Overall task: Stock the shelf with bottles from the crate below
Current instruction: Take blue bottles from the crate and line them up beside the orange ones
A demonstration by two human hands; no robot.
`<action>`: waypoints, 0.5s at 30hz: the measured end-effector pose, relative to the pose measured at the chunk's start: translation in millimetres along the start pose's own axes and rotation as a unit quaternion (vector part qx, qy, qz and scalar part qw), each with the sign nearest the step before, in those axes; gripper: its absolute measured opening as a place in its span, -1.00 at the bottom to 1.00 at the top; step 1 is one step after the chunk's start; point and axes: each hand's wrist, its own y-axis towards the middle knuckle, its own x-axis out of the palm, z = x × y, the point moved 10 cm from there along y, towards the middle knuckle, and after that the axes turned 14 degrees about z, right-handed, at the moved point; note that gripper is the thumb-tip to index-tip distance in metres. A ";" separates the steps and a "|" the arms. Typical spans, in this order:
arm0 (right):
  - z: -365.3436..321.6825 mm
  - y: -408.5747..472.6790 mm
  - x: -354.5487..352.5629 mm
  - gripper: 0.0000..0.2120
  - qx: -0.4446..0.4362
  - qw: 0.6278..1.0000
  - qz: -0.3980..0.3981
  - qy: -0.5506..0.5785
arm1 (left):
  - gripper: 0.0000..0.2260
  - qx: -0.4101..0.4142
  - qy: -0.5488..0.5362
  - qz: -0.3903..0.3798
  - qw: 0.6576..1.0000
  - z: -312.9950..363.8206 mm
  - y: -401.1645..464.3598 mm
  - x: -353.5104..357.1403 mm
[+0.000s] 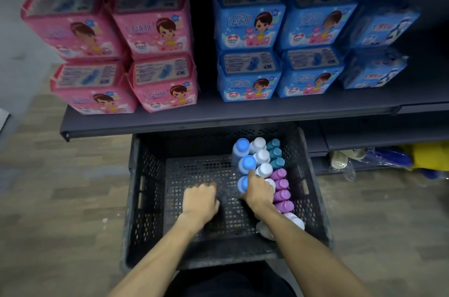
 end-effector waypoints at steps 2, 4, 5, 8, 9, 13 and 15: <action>0.0 -0.8 -2.2 -0.29 -0.005 1.000 0.017 0.015 | -0.73 0.003 0.015 -0.001 1.000 -3.2 1.1 0.6; 0.0 -3.7 -9.8 -0.38 -0.010 0.998 0.037 0.048 | -0.71 0.008 0.029 -0.003 1.000 -7.7 2.6 1.1; -0.2 -5.7 -15.4 -0.45 -0.013 0.996 0.050 0.071 | -0.71 0.007 0.032 -0.002 0.999 -10.5 3.7 0.2; -1.2 -12.5 -37.5 -0.60 -0.017 0.986 0.088 0.140 | -0.69 0.000 0.023 0.006 1.000 -16.5 8.8 -5.0; -1.8 -14.4 -46.3 -0.61 -0.019 0.982 0.095 0.159 | -0.69 0.001 0.017 0.010 1.000 -16.4 10.9 -7.4; -12.2 -19.2 -92.0 -0.61 -0.043 0.969 0.119 0.213 | -0.70 0.031 0.016 0.044 0.998 -10.9 19.3 -28.0; -19.4 -21.4 -119.7 -0.62 -0.056 0.960 0.141 0.235 | -0.68 0.052 0.020 0.072 0.996 -9.9 23.4 -46.7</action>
